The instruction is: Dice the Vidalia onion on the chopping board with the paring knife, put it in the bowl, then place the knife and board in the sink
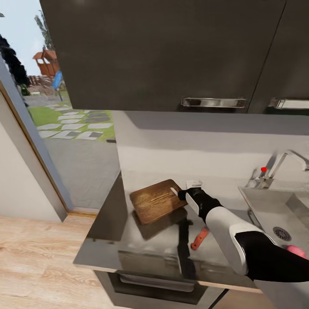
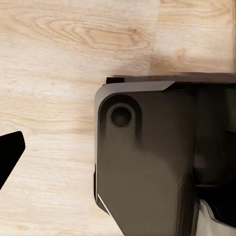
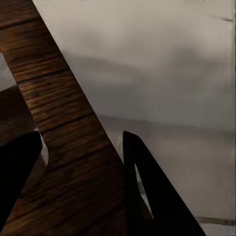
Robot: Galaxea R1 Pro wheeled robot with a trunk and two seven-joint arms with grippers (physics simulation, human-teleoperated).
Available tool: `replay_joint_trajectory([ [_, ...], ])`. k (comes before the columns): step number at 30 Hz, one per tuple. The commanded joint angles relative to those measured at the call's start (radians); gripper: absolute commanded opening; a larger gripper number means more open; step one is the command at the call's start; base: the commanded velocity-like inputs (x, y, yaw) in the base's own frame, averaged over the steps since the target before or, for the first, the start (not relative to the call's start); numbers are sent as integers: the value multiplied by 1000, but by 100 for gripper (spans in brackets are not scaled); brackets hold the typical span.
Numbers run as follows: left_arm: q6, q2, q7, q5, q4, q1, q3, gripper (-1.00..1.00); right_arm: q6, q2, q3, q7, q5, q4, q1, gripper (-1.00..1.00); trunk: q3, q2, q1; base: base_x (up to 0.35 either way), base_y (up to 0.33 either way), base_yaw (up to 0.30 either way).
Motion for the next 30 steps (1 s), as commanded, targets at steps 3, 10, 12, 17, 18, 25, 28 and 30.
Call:
replay_joint_trajectory([
  [3,-2,0,0,2,-1,0,0,100,6,0,3,-5,-4,-2,0,-100,-2,-2,1,0,-213,0],
  [10,-2,0,0,2,-2,0,0,100,7,-18,-47,-7,-25,-2,-1,-100,-2,-2,1,0,-212,-31],
  [12,-2,0,0,2,-2,0,0,100,8,-18,-82,-8,-31,-2,-1,-100,-2,-2,1,0,-200,-194],
  [17,-2,0,0,2,-2,0,0,100,15,-18,-127,-8,-37,-2,-1,-100,-2,-2,1,0,-140,-265],
  [18,-2,0,0,2,-2,0,0,100,16,-18,-132,-8,-37,-2,-1,-100,-2,-2,1,0,-25,-292],
  [25,-2,0,0,2,-2,0,0,100,17,-18,-135,-38,-39,-2,-1,-100,1,-2,1,0,-4,-291],
  [28,-2,0,0,2,-2,0,0,100,17,-18,-135,-51,-39,-2,-2,-100,3,-2,1,0,0,-269],
  [30,-2,0,0,2,-2,0,0,100,17,-18,-135,-53,-39,-2,-2,-100,4,-2,1,0,0,-235],
])
